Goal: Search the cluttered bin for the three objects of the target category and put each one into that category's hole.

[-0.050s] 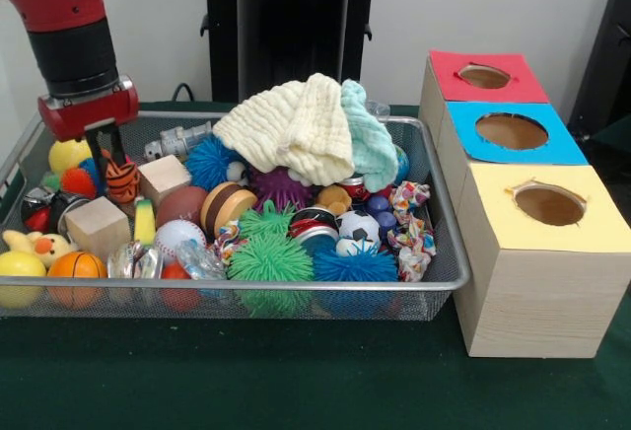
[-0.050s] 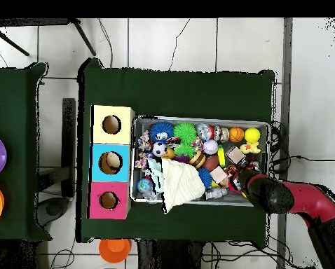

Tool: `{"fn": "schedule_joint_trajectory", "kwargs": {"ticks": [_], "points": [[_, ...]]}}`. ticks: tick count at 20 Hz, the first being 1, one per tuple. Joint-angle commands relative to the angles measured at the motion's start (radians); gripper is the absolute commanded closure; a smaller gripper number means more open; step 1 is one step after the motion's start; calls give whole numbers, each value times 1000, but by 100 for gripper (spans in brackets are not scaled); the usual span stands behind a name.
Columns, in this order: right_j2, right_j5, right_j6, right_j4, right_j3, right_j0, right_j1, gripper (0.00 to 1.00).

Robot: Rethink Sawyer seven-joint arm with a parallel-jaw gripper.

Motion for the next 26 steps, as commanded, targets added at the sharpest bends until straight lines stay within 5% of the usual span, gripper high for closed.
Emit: {"fn": "schedule_joint_trajectory", "kwargs": {"ticks": [1, 11, 26], "points": [[63, 14, 27, 64, 111, 47, -132, 100], [43, 86, 77, 190, 169, 133, -311, 100], [-50, 103, 188, 373, 237, 318, -461, 100]]}}
